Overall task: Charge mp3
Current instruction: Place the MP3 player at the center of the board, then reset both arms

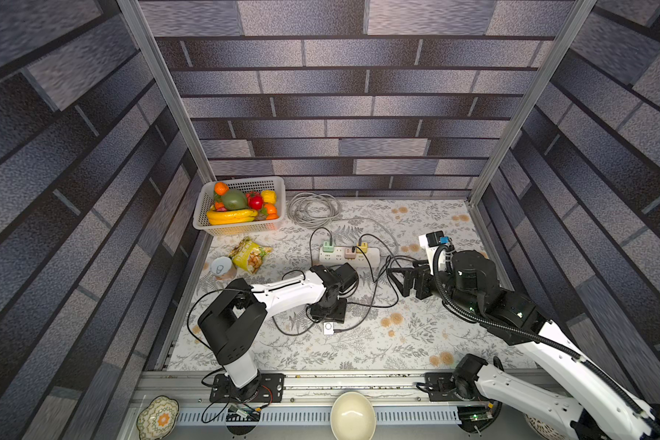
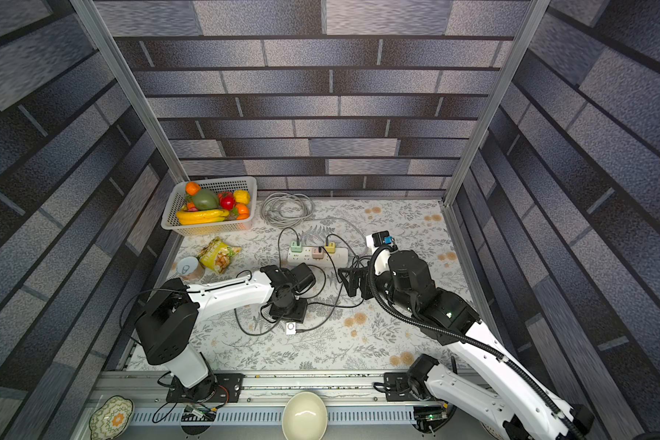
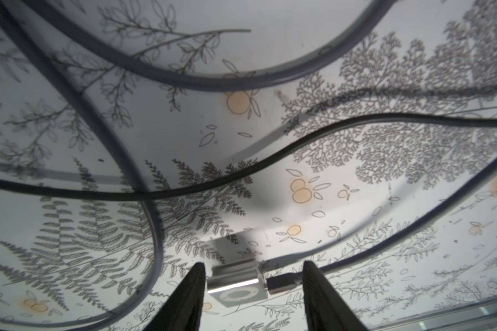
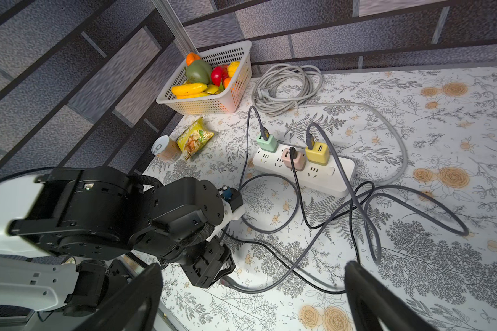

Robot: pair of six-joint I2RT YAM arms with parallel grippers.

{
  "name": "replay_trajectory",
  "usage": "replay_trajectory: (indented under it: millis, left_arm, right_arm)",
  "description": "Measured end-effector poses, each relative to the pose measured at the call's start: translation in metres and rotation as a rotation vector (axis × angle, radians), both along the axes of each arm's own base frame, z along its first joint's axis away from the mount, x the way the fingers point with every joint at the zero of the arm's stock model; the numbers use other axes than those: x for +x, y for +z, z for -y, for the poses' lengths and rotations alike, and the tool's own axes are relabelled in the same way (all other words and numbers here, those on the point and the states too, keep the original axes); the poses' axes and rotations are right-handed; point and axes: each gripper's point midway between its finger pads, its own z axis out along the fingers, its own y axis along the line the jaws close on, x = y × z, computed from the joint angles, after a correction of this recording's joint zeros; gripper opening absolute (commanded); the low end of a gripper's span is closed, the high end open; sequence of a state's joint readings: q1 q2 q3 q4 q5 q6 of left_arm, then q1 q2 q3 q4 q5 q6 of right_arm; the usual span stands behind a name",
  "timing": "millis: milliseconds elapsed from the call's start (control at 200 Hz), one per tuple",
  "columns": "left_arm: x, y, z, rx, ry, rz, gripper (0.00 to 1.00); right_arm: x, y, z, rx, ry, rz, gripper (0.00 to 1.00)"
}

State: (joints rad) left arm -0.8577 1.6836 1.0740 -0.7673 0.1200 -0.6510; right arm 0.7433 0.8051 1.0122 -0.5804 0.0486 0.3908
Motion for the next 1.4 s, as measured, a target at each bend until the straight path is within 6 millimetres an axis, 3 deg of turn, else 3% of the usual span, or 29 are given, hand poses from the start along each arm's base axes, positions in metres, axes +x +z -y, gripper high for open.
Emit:
replay_trajectory:
  millis: [130,165,230,326,386,446,491,546,616,666,756,852,1197,1298,1403]
  left_arm:
    - [0.002,0.011,-0.002,-0.016,0.006,0.026,0.85]
    - [0.005,0.020,-0.003,-0.030,0.010,0.051,0.96]
    - [0.015,0.049,-0.006,-0.087,0.026,0.137,1.00]
    - [0.043,0.112,-0.023,-0.210,0.093,0.347,1.00]
    - [0.065,0.158,-0.044,-0.301,0.159,0.527,1.00]
    - [0.088,0.201,-0.079,-0.389,0.258,0.743,1.00]
    - [0.101,0.219,-0.114,-0.414,0.356,0.897,1.00]
    - [0.113,0.226,-0.169,-0.396,0.517,1.062,1.00]
    - [0.121,0.212,-0.232,-0.320,0.700,1.194,1.00]
    - [0.124,0.184,-0.271,-0.235,0.813,1.233,1.00]
    - [0.120,0.124,-0.304,-0.091,0.884,1.194,1.00]
    - [0.119,0.086,-0.306,0.019,0.815,1.151,1.00]
    - [0.158,0.061,-0.297,0.153,0.579,1.257,1.00]
    - [0.167,0.043,-0.293,0.152,0.529,1.244,1.00]
    - [0.176,0.029,-0.287,0.141,0.477,1.215,1.00]
  right_arm:
    - [0.003,0.003,0.008,-0.018,-0.026,0.017,1.00]
    - [0.005,0.004,0.012,-0.028,-0.040,0.026,1.00]
    - [0.011,0.005,0.020,-0.046,-0.075,0.045,1.00]
    - [0.024,0.006,0.037,-0.090,-0.154,0.082,1.00]
    - [0.038,0.003,0.053,-0.136,-0.230,0.127,1.00]
    - [0.056,-0.010,0.074,-0.194,-0.326,0.161,1.00]
    - [0.069,-0.026,0.093,-0.235,-0.402,0.169,1.00]
    - [0.084,-0.053,0.124,-0.285,-0.521,0.151,1.00]
    - [0.096,-0.094,0.159,-0.345,-0.640,0.108,1.00]
    - [0.099,-0.121,0.181,-0.395,-0.706,0.090,1.00]
    - [0.100,-0.158,0.197,-0.480,-0.735,0.083,1.00]
    - [0.108,-0.174,0.199,-0.515,-0.730,0.124,1.00]
    - [0.140,-0.215,0.189,-0.526,-0.694,0.247,1.00]
    - [0.152,-0.227,0.184,-0.529,-0.666,0.247,1.00]
    - [0.159,-0.223,0.187,-0.499,-0.677,0.256,1.00]
